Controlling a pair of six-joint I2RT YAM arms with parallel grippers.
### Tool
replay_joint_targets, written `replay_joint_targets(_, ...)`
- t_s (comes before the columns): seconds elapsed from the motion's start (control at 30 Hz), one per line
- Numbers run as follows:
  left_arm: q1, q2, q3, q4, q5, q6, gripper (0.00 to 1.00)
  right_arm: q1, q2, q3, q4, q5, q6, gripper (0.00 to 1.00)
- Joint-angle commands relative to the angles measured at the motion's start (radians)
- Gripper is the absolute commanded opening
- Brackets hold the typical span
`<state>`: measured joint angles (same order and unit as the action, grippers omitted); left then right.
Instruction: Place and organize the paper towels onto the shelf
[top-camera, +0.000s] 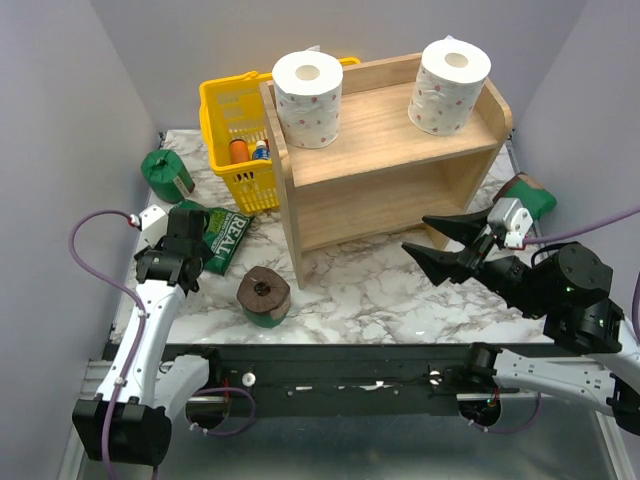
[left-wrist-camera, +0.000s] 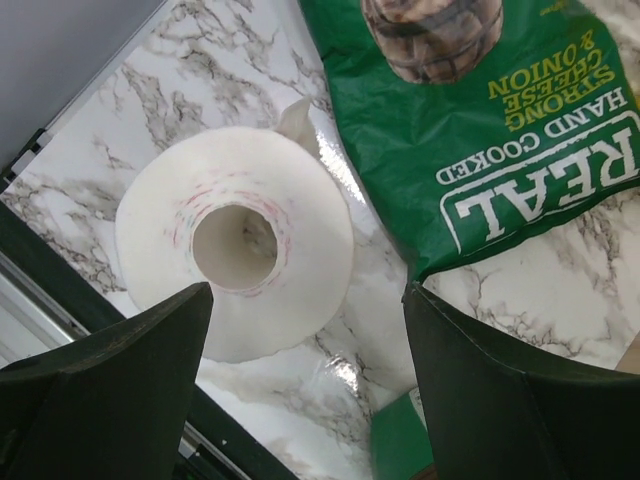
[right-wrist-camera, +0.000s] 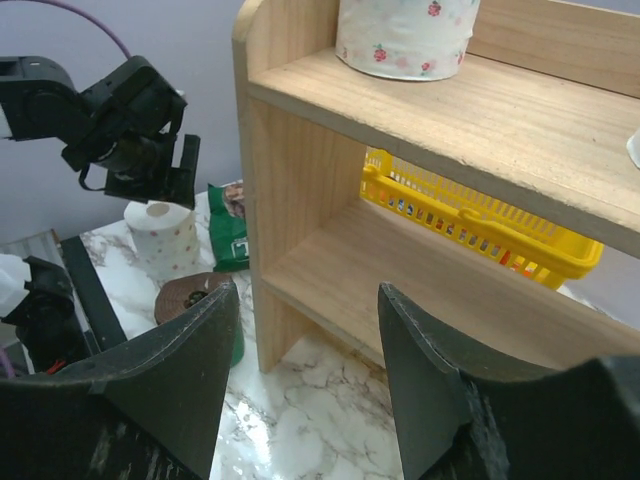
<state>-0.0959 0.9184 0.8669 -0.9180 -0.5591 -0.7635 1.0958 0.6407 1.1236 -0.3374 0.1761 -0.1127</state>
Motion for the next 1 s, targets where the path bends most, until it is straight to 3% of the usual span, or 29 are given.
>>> replay_joint_targets(0.0, 0.039, 0.025, -0.031, 0.111, 0.065, 0.072, 0.84, 0.007, -0.053, -0.039, 0.031, -0.055, -0.015, 0.66)
replay_joint_targets(0.5, 0.055, 0.143, -0.063, 0.117, -0.005, 0.013, 0.73, 0.007, -0.118, -0.097, 0.032, -0.049, -0.064, 0.68)
replay_joint_targets(0.73, 0.055, 0.113, -0.063, 0.131, -0.012, 0.033, 0.37, 0.007, -0.122, -0.087, 0.024, -0.049, -0.076, 0.68)
replay_joint_targets(0.97, 0.055, 0.08, -0.045, 0.117, 0.013, 0.053, 0.17, 0.007, -0.118, -0.082, 0.021, -0.056, -0.064, 0.69)
